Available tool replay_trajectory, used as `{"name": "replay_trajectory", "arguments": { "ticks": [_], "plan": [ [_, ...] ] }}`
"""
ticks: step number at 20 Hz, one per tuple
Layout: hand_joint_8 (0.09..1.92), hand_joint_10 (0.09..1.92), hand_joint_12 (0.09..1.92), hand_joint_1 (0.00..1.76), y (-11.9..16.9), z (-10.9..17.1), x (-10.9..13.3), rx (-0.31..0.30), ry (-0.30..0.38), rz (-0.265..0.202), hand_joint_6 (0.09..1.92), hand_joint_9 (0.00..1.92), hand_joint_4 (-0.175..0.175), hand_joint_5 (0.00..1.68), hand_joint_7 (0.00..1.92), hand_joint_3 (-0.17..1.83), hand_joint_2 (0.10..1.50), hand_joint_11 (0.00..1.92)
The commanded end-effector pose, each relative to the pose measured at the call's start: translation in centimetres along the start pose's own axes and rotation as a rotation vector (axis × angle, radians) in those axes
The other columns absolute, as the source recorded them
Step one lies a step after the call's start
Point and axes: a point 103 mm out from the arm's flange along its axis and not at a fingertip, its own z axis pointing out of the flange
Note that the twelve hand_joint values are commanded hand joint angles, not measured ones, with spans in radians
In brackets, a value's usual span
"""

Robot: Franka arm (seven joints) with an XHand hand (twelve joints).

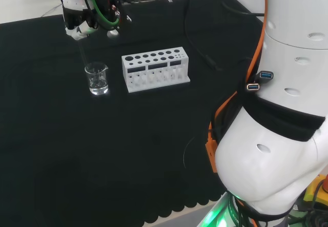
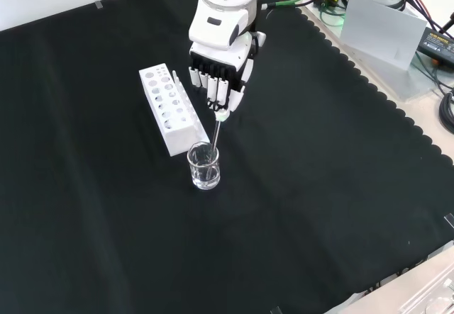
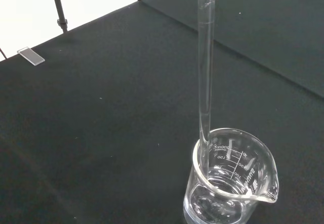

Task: Put the glass rod back on the white test tube rack.

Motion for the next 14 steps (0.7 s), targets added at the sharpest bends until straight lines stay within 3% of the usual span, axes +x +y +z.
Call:
{"name": "replay_trajectory", "arguments": {
  "ticks": [1,14],
  "plan": [
    [0.48,0.63,0.76,1.33,-0.1,-0.3,0.0,-0.004,0.004,0.007,0.09,1.69,-0.175,1.45,1.44,-0.17,1.03,1.63],
    [0.48,0.63,0.76,1.33,-1.1,-2.3,-1.2,-0.008,-0.007,0.042,0.09,1.69,-0.175,1.45,1.44,-0.17,1.03,1.63]
  ]
}}
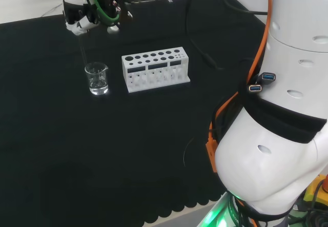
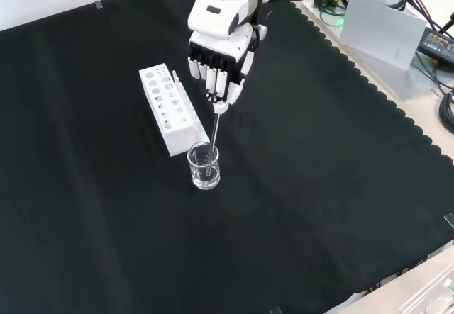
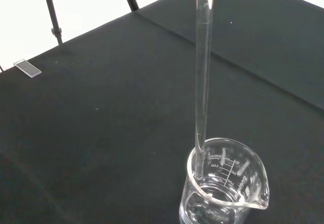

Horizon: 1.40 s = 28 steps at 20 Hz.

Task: Put the glass rod back on the white test tube rack.

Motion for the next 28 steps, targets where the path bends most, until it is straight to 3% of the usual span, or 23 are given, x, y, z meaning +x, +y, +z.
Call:
{"name": "replay_trajectory", "arguments": {
  "ticks": [1,18,28],
  "plan": [
    [0.48,0.63,0.76,1.33,-0.7,-1.1,-1.1,0.005,-0.013,0.021,0.09,1.69,-0.175,1.45,1.44,-0.17,1.03,1.63],
    [0.48,0.63,0.76,1.33,-6.6,-6.3,-4.3,-0.02,-0.023,0.132,0.09,1.69,-0.175,1.45,1.44,-0.17,1.03,1.63],
    [0.48,0.63,0.76,1.33,-8.8,-6.9,-6.8,-0.018,-0.031,0.163,0.09,1.69,-0.175,1.45,1.44,-0.17,1.03,1.63]
  ]
}}
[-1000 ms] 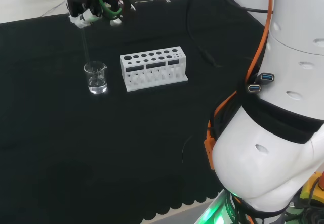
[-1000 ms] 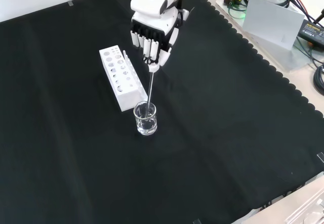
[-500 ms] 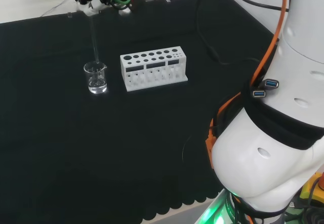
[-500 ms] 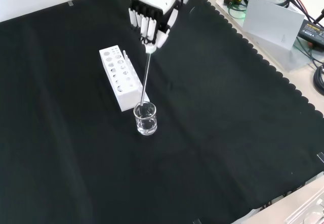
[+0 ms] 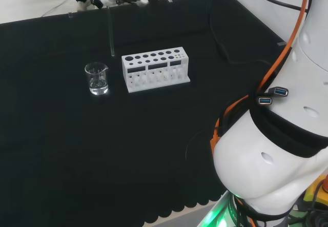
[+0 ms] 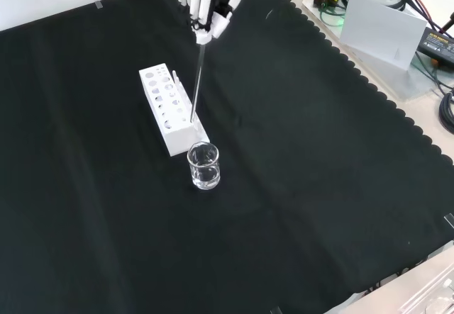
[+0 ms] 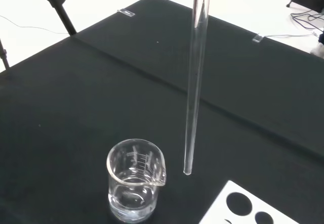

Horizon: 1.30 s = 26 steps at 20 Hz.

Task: Put the glass rod back on the white test tube rack.

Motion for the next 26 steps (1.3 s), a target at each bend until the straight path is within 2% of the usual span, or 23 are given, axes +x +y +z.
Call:
{"name": "replay_trajectory", "arguments": {
  "ticks": [1,8,13,26],
  "plan": [
    [0.48,0.63,0.76,1.33,-0.9,0.3,-1.7,0.01,-0.001,0.014,0.09,1.69,-0.175,1.45,1.44,-0.17,1.03,1.63],
    [0.48,0.63,0.76,1.33,-0.9,0.5,-3.4,0.017,-0.01,0.01,0.09,1.69,-0.175,1.45,1.44,-0.17,1.03,1.62],
    [0.48,0.62,0.76,1.33,-1.7,1.0,-4.4,0.021,-0.004,0.023,0.09,1.69,-0.175,1.45,1.44,-0.17,1.03,1.62],
    [0.48,0.62,0.76,1.33,-2.5,3.6,-6.1,0.05,0.017,0.036,0.09,1.69,-0.175,1.45,1.44,-0.17,1.03,1.62]
  ]
}}
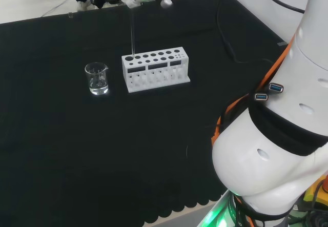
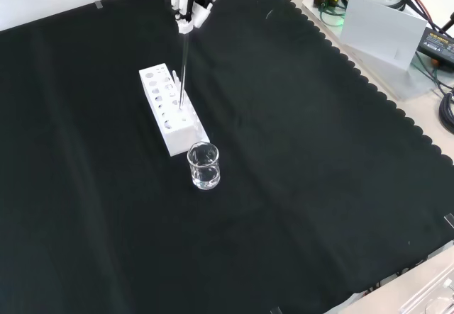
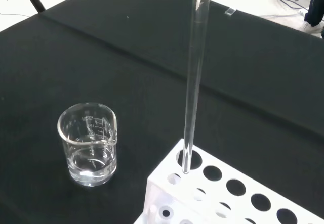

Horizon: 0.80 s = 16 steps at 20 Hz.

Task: Put the glass rod back on the white test tube rack.

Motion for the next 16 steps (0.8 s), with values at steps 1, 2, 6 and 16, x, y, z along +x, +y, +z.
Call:
{"name": "replay_trajectory", "arguments": {
  "ticks": [1,2,6,16],
  "plan": [
    [0.48,0.62,0.76,1.33,-0.01,0.83,-0.34,0.014,0.001,0.006,0.09,1.69,-0.175,1.45,1.44,-0.17,1.03,1.62],
    [0.48,0.62,0.76,1.33,0.02,0.94,-0.34,0.016,0.002,0.006,0.09,1.69,-0.175,1.45,1.44,-0.17,1.03,1.62],
    [0.48,0.62,0.76,1.33,0.24,1.0,-0.33,0.018,0.002,0.004,0.09,1.69,-0.175,1.45,1.44,-0.17,1.03,1.62],
    [0.48,0.62,0.76,1.33,0.55,0.69,0.55,0.019,-0.002,-0.005,0.09,1.69,-0.175,1.45,1.44,-0.17,1.03,1.63]
  ]
}}
